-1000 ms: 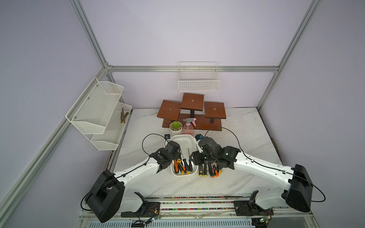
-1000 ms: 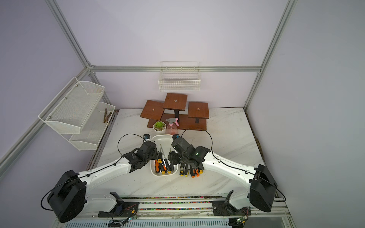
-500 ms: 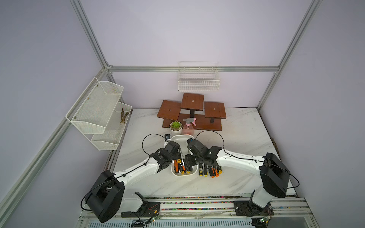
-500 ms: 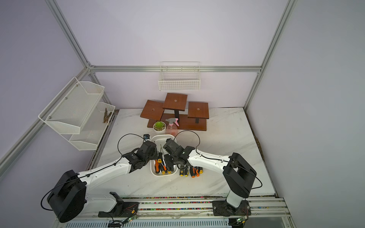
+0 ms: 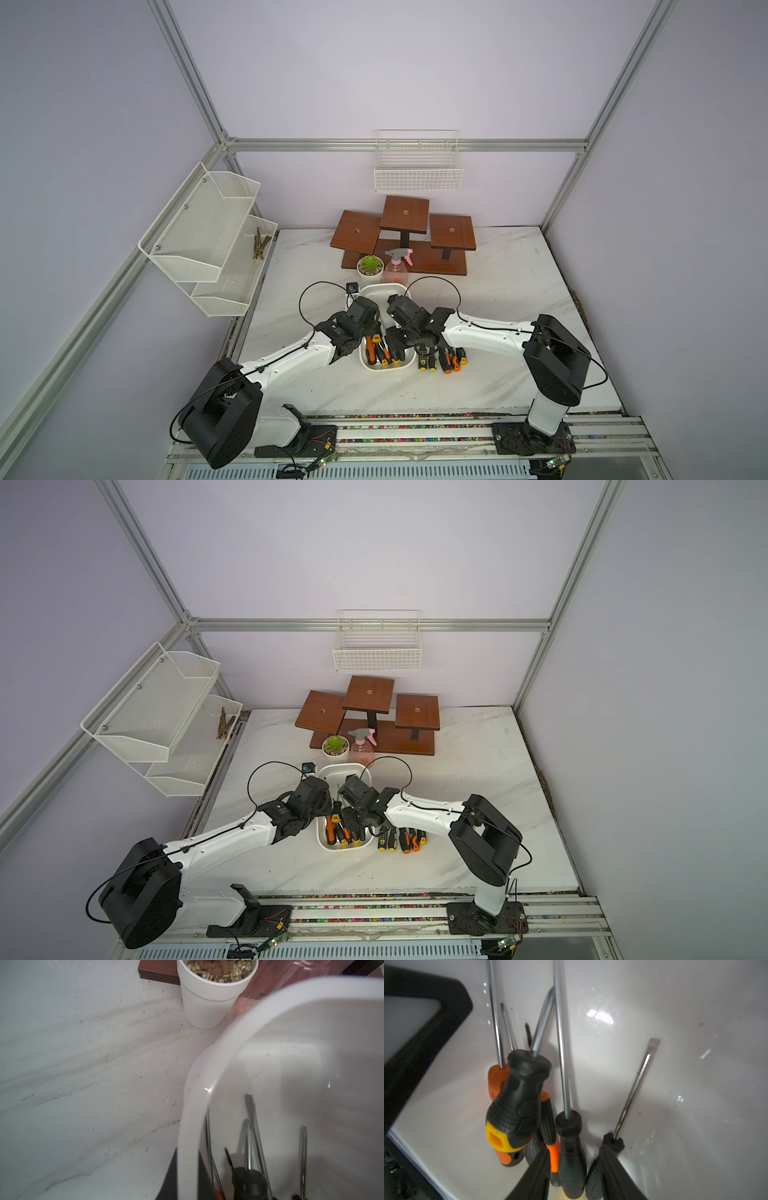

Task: Take out the screwdriver from the storage box
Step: Pick up the screwdriver from the storage box.

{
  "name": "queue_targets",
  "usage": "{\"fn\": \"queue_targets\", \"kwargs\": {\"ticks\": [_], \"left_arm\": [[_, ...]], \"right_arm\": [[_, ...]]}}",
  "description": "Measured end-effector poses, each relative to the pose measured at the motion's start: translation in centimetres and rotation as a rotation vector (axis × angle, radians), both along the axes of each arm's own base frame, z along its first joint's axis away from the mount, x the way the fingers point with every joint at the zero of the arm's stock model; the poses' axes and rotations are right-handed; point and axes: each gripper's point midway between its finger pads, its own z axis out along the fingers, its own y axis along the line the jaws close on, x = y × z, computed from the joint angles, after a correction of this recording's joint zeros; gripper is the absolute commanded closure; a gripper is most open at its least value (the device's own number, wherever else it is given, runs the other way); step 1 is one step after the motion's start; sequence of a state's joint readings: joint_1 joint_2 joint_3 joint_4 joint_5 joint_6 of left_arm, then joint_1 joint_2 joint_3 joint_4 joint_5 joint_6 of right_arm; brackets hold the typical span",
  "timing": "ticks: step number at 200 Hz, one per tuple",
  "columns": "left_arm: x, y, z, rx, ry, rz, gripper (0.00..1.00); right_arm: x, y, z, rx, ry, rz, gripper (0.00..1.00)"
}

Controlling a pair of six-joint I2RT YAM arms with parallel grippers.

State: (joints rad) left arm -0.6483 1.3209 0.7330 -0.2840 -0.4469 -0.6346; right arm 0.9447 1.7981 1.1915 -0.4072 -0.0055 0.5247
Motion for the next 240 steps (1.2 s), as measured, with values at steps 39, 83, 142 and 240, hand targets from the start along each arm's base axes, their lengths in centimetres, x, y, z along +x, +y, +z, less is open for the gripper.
{"fn": "queue_targets", "kwargs": {"ticks": [39, 83, 142, 240], "left_arm": [[-0.2, 0.2, 0.0, 0.005, 0.005, 0.001, 1.00], [-0.2, 0.2, -0.1, 0.008, 0.008, 0.001, 1.00], [-0.3, 0.6, -0.3, 0.019, 0.019, 0.008, 1.00], [-0.5, 0.9, -0.4, 0.031, 0.027, 0.015, 1.00]], "right_arm": [[0.6, 0.5, -0.4, -0.011, -0.010, 0.003, 0.58], [1.1, 0.9, -1.0, -0.024, -0.012, 0.002, 0.61], [1.4, 1.1, -1.5, -0.036, -0.014, 0.000, 0.66], [1.7, 1.3, -1.9, -0.041, -0.016, -0.004, 0.70]]}}
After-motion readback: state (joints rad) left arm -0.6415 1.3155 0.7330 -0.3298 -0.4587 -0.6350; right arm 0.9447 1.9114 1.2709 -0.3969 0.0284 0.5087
